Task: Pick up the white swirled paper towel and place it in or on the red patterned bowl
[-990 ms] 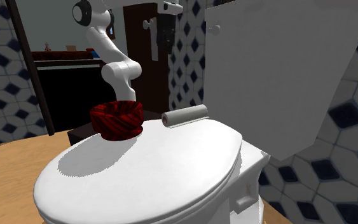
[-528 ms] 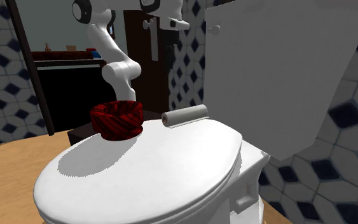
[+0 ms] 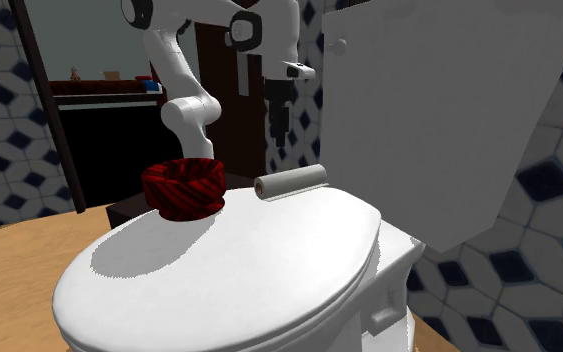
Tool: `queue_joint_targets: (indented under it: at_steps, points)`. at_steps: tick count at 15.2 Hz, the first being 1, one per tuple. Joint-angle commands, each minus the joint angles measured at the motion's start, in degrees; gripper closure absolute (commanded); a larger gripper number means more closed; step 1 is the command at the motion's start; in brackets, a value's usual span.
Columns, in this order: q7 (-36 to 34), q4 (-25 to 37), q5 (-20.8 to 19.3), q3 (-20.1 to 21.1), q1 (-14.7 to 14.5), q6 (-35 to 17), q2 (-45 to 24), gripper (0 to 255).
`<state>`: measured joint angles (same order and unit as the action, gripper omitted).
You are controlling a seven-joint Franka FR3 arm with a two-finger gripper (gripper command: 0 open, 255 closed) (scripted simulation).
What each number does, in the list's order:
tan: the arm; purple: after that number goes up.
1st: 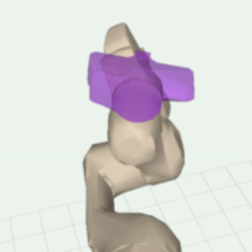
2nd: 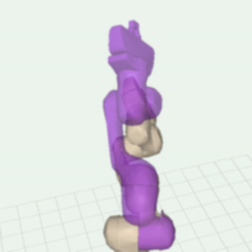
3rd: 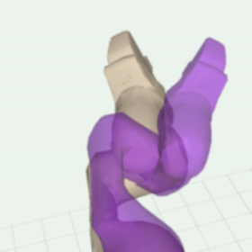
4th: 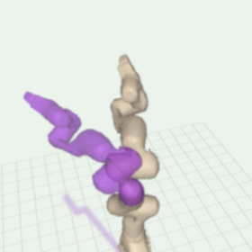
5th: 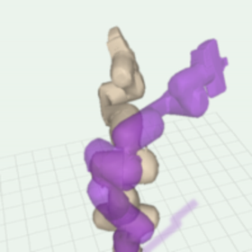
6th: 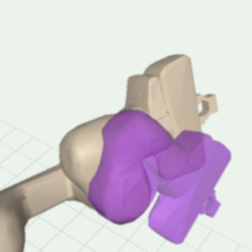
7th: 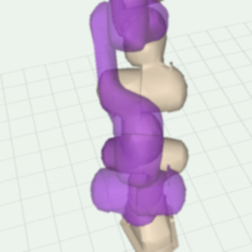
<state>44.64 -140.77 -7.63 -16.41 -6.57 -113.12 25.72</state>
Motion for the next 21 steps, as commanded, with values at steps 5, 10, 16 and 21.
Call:
queue_joint_targets:
  at_steps: [5, 10, 16, 21]
  points:
    - [13.8, 2.3, 2.6, -4.3, -3.2, -9.8, -11.7, 0]
    - [14.3, 0.1, 3.1, -4.7, -3.3, -14.1, -13.8, 0]
    - [14.6, -1.0, 3.5, -4.9, -3.3, -16.3, -15.0, 0]
    - [14.6, -0.9, 3.5, -4.9, -3.3, -16.3, -15.0, 255]
